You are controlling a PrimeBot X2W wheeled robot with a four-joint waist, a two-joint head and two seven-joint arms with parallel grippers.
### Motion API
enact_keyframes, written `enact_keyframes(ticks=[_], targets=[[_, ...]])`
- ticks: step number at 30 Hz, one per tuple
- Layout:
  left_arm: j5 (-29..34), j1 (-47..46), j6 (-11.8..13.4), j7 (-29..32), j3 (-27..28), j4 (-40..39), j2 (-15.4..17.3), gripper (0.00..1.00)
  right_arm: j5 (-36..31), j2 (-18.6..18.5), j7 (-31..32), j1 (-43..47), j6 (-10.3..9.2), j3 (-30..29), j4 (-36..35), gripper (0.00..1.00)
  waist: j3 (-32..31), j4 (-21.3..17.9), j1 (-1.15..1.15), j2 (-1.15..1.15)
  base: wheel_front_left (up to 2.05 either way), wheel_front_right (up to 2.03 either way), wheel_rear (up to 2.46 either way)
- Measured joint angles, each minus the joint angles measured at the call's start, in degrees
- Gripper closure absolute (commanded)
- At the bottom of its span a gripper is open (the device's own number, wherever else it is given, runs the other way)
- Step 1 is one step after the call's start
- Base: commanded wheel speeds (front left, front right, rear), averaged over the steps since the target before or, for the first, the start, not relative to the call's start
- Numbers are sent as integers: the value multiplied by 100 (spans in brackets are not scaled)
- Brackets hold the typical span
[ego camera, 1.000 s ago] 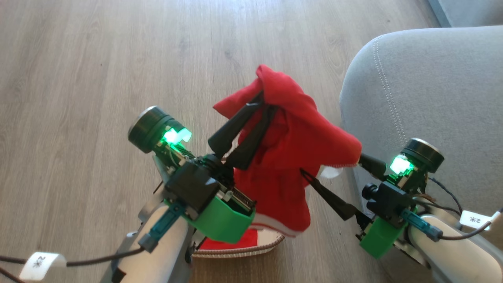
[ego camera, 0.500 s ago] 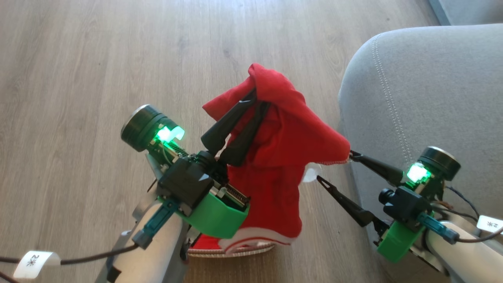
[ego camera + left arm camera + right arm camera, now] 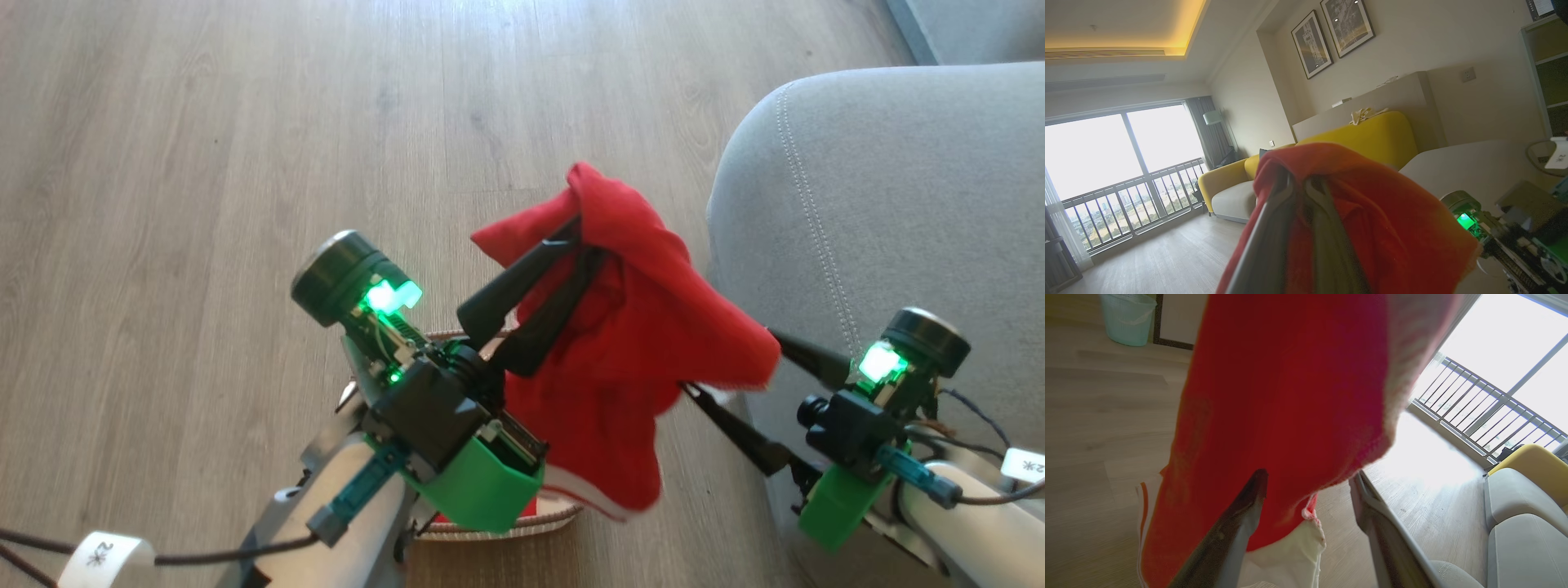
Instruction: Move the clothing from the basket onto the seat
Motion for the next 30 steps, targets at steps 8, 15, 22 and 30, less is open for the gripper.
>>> enact_keyframes(ticks=[8,15,22,30], targets=[[-1,-13,-2,0,-352,-18,126,100,138,-103,0,-371,0,797,-92,0,31,90,0,0,0,0,0],[-59,-283,-2,0,-635,-15,142,100,192,191,0,-921,0,1457,-8,0,186,165,0,0,0,0,0],[-177,-371,-2,0,-873,4,141,100,382,876,0,-1177,0,1713,283,0,289,222,0,0,0,0,0],[-283,-498,-2,0,-1098,-20,101,100,197,1535,0,-1173,0,1227,925,82,311,328,0,0,0,0,0]])
